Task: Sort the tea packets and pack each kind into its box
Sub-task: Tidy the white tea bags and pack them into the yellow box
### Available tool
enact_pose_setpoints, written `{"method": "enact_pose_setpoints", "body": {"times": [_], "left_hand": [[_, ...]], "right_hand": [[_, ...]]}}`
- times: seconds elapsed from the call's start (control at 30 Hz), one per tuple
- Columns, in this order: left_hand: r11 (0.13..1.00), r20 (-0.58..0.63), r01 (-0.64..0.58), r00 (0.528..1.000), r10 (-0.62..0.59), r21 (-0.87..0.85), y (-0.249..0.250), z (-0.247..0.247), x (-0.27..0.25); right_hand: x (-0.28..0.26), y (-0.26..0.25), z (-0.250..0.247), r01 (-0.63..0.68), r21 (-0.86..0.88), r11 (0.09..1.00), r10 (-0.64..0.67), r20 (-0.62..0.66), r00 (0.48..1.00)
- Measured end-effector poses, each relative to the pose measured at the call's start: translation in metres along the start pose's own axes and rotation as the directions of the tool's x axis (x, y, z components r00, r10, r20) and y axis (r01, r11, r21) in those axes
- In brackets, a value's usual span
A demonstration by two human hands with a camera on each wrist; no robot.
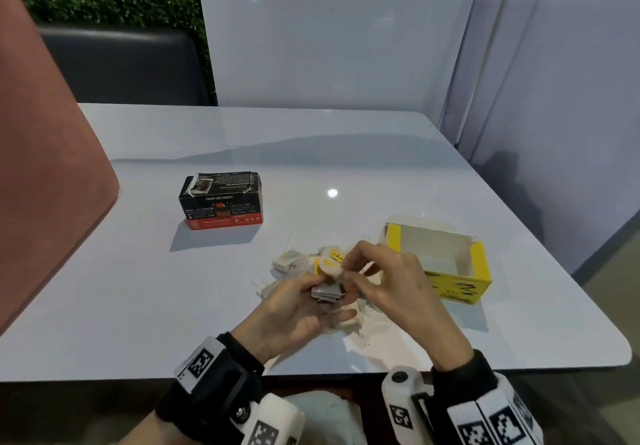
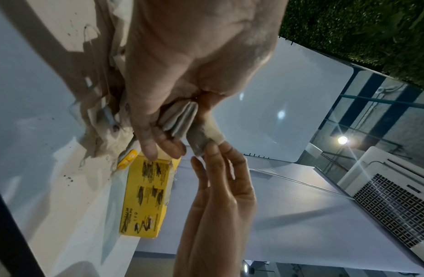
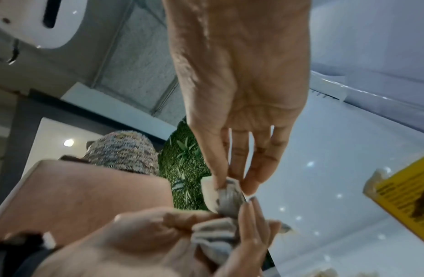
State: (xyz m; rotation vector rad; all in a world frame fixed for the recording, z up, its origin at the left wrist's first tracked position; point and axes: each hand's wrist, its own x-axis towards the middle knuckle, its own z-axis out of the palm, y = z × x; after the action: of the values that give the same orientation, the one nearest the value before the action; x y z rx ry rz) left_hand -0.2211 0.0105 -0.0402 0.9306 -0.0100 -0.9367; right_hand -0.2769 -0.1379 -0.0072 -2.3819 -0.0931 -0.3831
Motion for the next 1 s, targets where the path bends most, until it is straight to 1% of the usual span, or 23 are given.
{"method": "enact_pose_setpoints", "body": {"times": [0.07, 0.17, 0.23, 0.3, 0.4, 0.47, 0.5, 0.57, 0.6, 0.67, 0.7, 0.73, 0.77, 0.8, 0.83, 0.87, 0.9, 0.93, 1.0], "left_hand": [[1.000, 0.017, 0.005, 1.000, -0.005, -0.027, 0.002, 0.001, 0.000], [0.999, -0.001, 0.019, 1.000, -0.020, -0.037, 0.002, 0.000, 0.001], [0.999, -0.018, 0.037, 0.999, -0.037, -0.034, 0.002, -0.003, 0.002], [0.998, -0.023, 0.057, 0.998, -0.058, -0.038, 0.001, -0.006, 0.002], [0.998, -0.045, 0.065, 0.997, -0.065, 0.000, 0.001, -0.006, 0.002], [0.997, -0.065, 0.067, 0.996, -0.065, 0.030, 0.001, -0.005, 0.001], [0.997, -0.070, 0.067, 0.996, -0.064, 0.041, 0.002, -0.005, 0.000], [0.996, -0.084, 0.067, 0.995, -0.061, 0.067, 0.002, -0.004, -0.001], [0.994, -0.099, 0.066, 0.993, -0.058, 0.084, 0.002, -0.003, -0.001], [0.993, -0.111, 0.057, 0.993, -0.045, 0.104, 0.002, -0.002, -0.002], [0.993, -0.113, 0.048, 0.993, -0.036, 0.111, 0.001, 0.000, -0.002], [0.991, -0.120, 0.039, 0.993, -0.024, 0.127, 0.001, 0.002, -0.003], [0.988, -0.128, 0.031, 0.992, -0.012, 0.150, 0.001, 0.003, -0.003], [0.985, -0.136, 0.022, 0.991, 0.001, 0.171, 0.000, 0.004, -0.003], [0.983, -0.138, 0.013, 0.990, 0.013, 0.185, -0.001, 0.005, -0.003], [0.981, -0.138, 0.003, 0.990, 0.024, 0.193, -0.001, 0.006, -0.003], [0.980, -0.134, -0.007, 0.990, 0.034, 0.196, -0.002, 0.008, -0.004], [0.980, -0.130, -0.017, 0.991, 0.043, 0.196, -0.002, 0.010, -0.004], [0.985, -0.127, -0.030, 0.991, 0.052, 0.171, -0.003, 0.012, -0.004]], "right_hand": [[-0.004, 0.002, 0.007, 0.043, -0.068, 0.997, -0.041, 0.038, 0.998], [-0.010, 0.004, 0.013, 0.092, -0.058, 0.994, -0.090, 0.031, 0.995], [-0.013, 0.004, 0.013, 0.099, -0.060, 0.993, -0.097, 0.045, 0.994], [-0.013, 0.004, 0.010, 0.091, -0.034, 0.995, -0.089, 0.073, 0.993], [-0.014, 0.004, 0.005, 0.088, 0.038, 0.995, -0.092, 0.127, 0.988], [-0.014, 0.003, 0.001, 0.066, 0.134, 0.989, -0.083, 0.128, 0.988], [-0.013, 0.002, -0.002, 0.030, 0.208, 0.978, -0.054, 0.113, 0.992], [-0.010, 0.003, -0.009, -0.066, 0.364, 0.929, 0.050, 0.054, 0.997], [-0.007, 0.004, -0.012, -0.106, 0.429, 0.897, 0.116, 0.003, 0.993], [-0.003, 0.007, -0.017, -0.143, 0.499, 0.855, 0.242, -0.139, 0.960], [0.000, 0.007, -0.019, -0.138, 0.486, 0.863, 0.275, -0.224, 0.935], [0.001, 0.008, -0.019, -0.119, 0.429, 0.895, 0.272, -0.315, 0.909], [0.002, 0.007, -0.019, -0.098, 0.320, 0.942, 0.229, -0.403, 0.886], [0.003, 0.007, -0.017, -0.075, 0.168, 0.983, 0.146, -0.464, 0.874], [0.003, 0.007, -0.013, -0.055, 0.007, 0.998, 0.052, -0.482, 0.875], [0.003, 0.007, -0.007, -0.037, -0.125, 0.992, -0.023, -0.453, 0.891], [0.002, 0.006, 0.001, -0.021, -0.217, 0.976, -0.069, -0.399, 0.914], [0.000, 0.005, 0.009, 0.002, -0.277, 0.961, -0.100, -0.340, 0.935], [-0.004, 0.002, 0.024, 0.052, -0.327, 0.944, -0.134, -0.236, 0.963]]}}
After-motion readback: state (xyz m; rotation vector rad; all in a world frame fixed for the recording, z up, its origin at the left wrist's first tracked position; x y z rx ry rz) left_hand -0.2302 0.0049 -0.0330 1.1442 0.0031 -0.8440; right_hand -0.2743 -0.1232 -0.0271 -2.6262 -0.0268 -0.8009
